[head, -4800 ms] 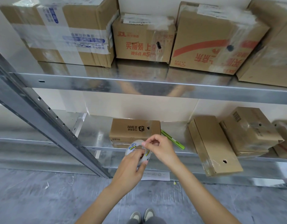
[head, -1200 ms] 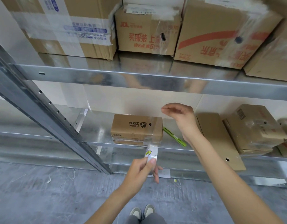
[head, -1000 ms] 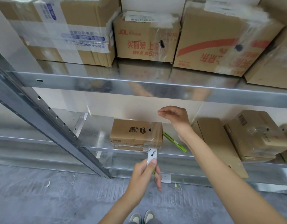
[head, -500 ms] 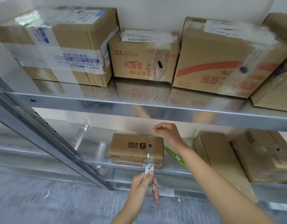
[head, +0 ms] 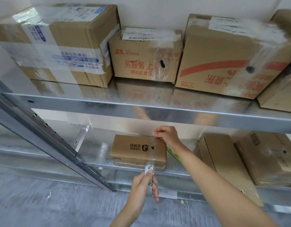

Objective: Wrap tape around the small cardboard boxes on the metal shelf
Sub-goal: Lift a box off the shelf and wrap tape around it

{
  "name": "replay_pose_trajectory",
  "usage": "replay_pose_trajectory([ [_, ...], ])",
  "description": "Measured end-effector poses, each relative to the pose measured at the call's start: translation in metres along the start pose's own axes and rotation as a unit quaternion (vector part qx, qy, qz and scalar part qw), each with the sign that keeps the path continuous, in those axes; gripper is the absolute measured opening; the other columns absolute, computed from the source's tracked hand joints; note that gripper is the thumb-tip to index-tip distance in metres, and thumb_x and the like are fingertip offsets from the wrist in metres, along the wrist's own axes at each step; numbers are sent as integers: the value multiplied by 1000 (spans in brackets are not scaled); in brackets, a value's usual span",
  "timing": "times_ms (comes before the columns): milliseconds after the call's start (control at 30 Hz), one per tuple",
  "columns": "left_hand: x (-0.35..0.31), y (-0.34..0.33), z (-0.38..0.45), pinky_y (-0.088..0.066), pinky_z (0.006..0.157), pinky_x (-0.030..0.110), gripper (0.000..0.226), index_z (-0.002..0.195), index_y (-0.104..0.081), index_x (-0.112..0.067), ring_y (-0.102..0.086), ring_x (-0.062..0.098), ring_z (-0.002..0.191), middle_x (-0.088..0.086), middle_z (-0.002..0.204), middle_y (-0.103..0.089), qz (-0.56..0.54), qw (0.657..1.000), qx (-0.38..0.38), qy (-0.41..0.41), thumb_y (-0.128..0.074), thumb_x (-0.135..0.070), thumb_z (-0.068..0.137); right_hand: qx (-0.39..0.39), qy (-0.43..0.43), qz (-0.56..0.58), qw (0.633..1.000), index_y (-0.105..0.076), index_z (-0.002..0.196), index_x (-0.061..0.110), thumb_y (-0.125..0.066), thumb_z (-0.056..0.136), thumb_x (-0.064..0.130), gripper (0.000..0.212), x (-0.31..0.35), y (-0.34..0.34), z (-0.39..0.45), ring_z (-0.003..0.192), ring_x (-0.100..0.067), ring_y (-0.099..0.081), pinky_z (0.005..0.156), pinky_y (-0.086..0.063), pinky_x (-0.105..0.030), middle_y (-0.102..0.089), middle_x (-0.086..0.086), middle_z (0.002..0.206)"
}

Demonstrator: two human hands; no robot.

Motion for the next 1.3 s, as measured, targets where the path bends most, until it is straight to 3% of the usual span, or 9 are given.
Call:
replay_pose_trajectory([
  [200,1,1,4,-51,65,19,41,72,-54,-3,-53,25,48,18,46,-51,2,1000,7,8,-40,-26,103,-10,-13,-21,1000,-74,75,14,-78,75,7,8,-5,-3,5,62,-6,-68,61,-49,-12,-72,3,72],
  [467,4,4,6,-51,81,40,40,74,-55,-2,-52,24,46,17,46,-52,3,1000,15,7,-42,-27,102,-16,-62,-1,998,-75,68,18,-80,72,7,13,-17,-4,11,84,-20,-70,82,-56,-31,-74,-1,77],
  [567,5,3,6,-51,81,38,36,79,-54,-2,-52,24,45,16,47,-53,14,1000,17,1,-43,-29,101,-27,-89,11,996,-74,68,15,-82,71,8,11,-20,-5,10,87,-24,-68,85,-55,-35,-74,-6,81],
  [667,6,5,6,-53,69,30,26,102,-43,-1,-52,25,41,16,62,-60,30,1000,6,-7,-47,-27,100,-29,-153,54,986,-73,68,12,-81,73,6,11,-25,-6,8,85,-26,-66,77,-56,-34,-72,-11,84],
  [733,2,10,5,-53,61,23,23,120,-35,-17,-52,26,40,16,80,-64,39,999,-8,-17,-48,-20,101,-21,-204,90,975,-74,76,7,-75,77,1,7,-28,-7,6,86,-27,-64,71,-54,-32,-71,-13,89],
  [867,-8,29,11,-54,54,24,66,142,-22,-51,-51,21,44,26,104,-59,87,996,7,-22,-52,-15,96,-28,-249,122,960,-72,87,1,-66,82,-5,10,-29,-6,0,85,-28,-62,71,-53,-32,-70,-16,94],
  [1000,-17,52,26,-44,44,29,56,143,-41,-43,-46,17,40,-16,86,-70,154,987,43,-9,-42,-10,97,-37,-274,190,942,-70,100,-10,-60,80,-9,23,-37,-7,-18,83,-29,-60,68,-50,-33,-68,-21,98],
  [1200,-23,70,44,-28,35,19,40,123,-53,-61,-31,15,32,7,61,-57,194,980,11,-33,-49,-29,100,-104,-321,222,915,-61,82,6,-54,82,2,7,-45,-21,-46,62,-26,-53,58,-46,-29,-59,-17,77],
  [1300,-22,73,52,-29,35,18,37,119,-55,-63,-32,13,32,5,56,-55,208,977,14,-40,-51,-33,97,-135,-352,258,890,-53,89,9,-49,83,5,8,-49,-29,-51,74,-26,-53,68,-46,-35,-58,-18,86],
])
Point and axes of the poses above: each hand's wrist, its own z-axis towards the middle knuckle, its own y-axis out of the back of the hand, x = y × z, the point moved 4 cm from there along z, towards the middle knuckle
